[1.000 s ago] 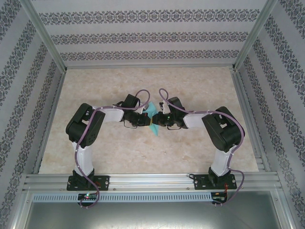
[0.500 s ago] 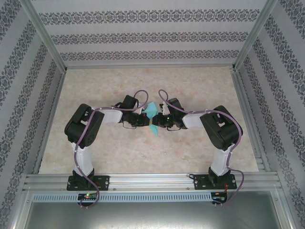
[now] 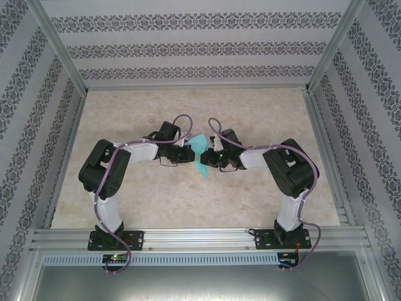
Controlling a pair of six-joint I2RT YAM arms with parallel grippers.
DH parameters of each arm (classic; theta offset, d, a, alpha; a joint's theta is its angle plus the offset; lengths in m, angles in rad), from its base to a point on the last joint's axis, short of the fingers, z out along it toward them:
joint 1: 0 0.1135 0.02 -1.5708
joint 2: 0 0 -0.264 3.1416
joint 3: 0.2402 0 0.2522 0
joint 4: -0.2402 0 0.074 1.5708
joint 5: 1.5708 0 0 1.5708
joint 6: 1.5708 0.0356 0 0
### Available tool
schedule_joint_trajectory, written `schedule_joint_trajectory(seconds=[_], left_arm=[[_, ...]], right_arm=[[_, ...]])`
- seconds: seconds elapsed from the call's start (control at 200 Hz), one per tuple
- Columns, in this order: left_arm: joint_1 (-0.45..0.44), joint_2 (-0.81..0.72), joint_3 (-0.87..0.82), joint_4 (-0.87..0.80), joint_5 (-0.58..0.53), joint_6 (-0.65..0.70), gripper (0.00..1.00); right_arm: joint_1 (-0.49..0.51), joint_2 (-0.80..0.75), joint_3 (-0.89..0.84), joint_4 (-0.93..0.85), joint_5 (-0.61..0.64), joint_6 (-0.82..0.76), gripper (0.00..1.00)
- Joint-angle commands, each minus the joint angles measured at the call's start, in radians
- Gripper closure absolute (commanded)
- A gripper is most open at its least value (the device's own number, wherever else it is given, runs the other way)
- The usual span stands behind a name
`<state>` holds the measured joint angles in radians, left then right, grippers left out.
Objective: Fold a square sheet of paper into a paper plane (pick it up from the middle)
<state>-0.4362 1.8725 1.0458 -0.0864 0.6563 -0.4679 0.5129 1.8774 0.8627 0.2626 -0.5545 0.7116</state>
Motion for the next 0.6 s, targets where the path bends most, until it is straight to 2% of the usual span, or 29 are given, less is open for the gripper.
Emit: schedule_joint_trajectory(seconds=[0.0,0.3,0.6], left_arm=[[0.011,0.008,0.000,-0.025,-0.021,0.018,1.00],[0.007,0.046,0.000,0.026,0.061,0.002,1.00],[0.007,0.092,0.017,-0.015,0.040,0.025,1.00]], right_arm=[[-0.002,0.004,0.009,-0.028,0.036,-0.011,0.88],[-0.002,-0.001,0.023,-0.043,0.033,-0.014,0.88],[-0.001,-0.018,0.022,-0.043,0.025,-0.011,0.86]])
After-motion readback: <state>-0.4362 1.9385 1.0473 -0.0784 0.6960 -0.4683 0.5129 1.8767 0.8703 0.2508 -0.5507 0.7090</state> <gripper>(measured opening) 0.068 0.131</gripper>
